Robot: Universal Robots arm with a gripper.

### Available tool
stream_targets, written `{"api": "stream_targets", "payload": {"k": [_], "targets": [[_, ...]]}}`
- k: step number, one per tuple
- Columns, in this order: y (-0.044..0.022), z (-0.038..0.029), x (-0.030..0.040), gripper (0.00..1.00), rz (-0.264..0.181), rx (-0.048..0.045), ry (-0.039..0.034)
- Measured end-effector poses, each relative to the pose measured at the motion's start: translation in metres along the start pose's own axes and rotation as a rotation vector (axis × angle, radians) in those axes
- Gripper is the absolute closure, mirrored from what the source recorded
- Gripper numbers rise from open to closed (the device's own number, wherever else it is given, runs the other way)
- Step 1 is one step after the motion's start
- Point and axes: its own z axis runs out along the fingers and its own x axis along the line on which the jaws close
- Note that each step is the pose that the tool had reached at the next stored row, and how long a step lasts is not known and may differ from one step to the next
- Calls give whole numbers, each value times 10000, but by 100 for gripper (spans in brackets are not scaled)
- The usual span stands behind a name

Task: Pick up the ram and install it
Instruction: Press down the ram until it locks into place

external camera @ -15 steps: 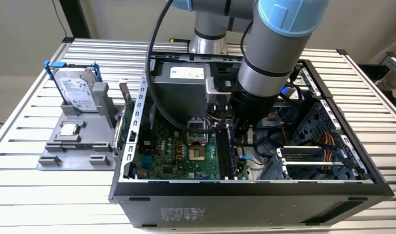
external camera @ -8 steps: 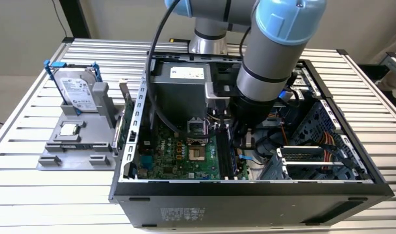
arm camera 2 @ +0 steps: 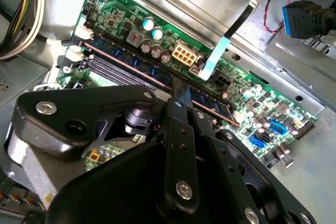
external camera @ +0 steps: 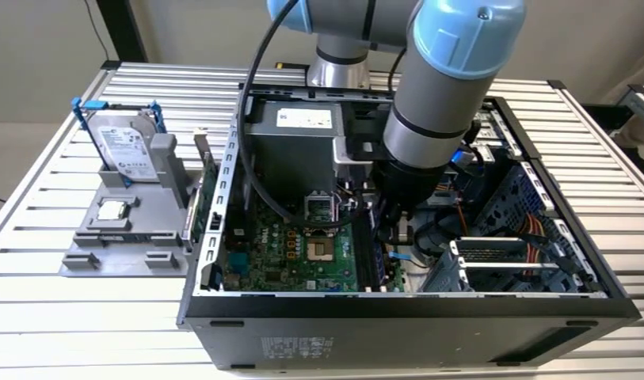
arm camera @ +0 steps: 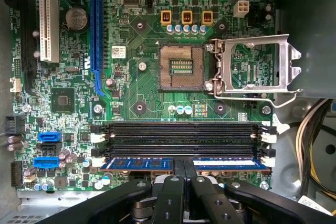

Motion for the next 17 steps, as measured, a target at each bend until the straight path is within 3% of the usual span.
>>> {"api": "stream_targets", "payload": {"k": [8, 12, 17], "targets": [[-1, 30, 0, 100, 0, 0, -1], [-3, -12, -5, 100, 1, 6, -33], [1, -206, -2, 100, 0, 0, -6]]}}
